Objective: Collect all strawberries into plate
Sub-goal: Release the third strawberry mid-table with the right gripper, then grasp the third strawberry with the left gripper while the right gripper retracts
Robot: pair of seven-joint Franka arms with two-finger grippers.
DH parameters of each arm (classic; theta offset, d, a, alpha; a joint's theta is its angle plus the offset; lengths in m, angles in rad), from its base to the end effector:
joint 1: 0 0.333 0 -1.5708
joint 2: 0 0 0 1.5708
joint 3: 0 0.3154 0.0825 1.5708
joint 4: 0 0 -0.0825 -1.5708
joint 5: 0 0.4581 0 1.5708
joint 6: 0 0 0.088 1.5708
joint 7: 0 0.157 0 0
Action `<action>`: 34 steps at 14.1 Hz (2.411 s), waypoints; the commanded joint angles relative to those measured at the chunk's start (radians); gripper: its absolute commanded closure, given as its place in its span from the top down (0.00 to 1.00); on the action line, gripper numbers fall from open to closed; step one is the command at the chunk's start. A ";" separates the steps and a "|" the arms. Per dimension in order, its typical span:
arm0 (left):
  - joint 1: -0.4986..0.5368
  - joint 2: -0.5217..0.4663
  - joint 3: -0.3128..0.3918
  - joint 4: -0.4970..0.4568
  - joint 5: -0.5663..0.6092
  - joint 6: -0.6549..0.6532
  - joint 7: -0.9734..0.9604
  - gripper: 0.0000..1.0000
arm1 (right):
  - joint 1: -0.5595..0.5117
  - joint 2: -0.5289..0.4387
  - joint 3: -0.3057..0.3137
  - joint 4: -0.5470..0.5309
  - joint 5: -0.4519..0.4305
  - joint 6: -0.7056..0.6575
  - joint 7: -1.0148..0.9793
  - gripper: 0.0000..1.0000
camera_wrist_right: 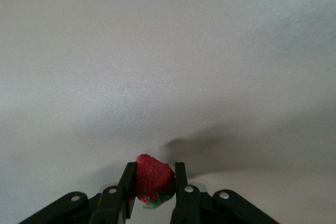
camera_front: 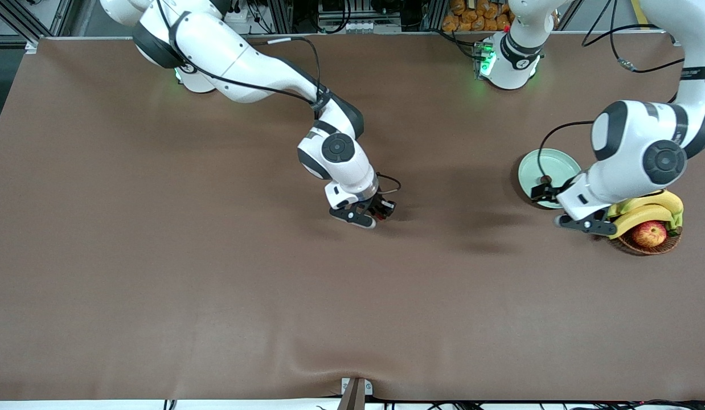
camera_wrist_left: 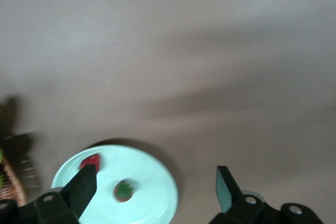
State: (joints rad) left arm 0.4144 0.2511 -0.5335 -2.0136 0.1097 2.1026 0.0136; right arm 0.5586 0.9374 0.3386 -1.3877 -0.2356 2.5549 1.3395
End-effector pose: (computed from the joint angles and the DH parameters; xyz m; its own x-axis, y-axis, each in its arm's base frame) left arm 0.6249 -0.0678 0.2404 0.9745 -0.1885 -0.1218 -0.1848 -0.9819 0.0415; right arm 0.5508 0.6136 0.0981 0.9093 -0.4155 -0.0253 -0.4039 -0.8660 -0.2949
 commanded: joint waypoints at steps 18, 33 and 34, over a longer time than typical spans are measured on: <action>-0.534 0.387 0.018 0.346 0.128 0.217 -0.579 1.00 | -0.380 -0.570 -0.113 -0.114 0.019 -0.688 -0.917 1.00; -0.732 0.559 0.098 0.412 0.242 0.306 -0.699 0.89 | -0.509 -0.914 -0.412 -0.117 0.214 -1.074 -1.433 1.00; -0.735 0.563 0.099 0.412 0.243 0.306 -0.710 0.88 | -0.508 -0.925 -0.412 -0.113 0.214 -1.084 -1.433 1.00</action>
State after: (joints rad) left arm -0.2965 0.7966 -0.4449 -1.6243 0.3254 2.4001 -0.6519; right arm 0.0597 0.0447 -0.0753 -1.4920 -0.0449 1.4909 -0.0721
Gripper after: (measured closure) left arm 0.106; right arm 0.000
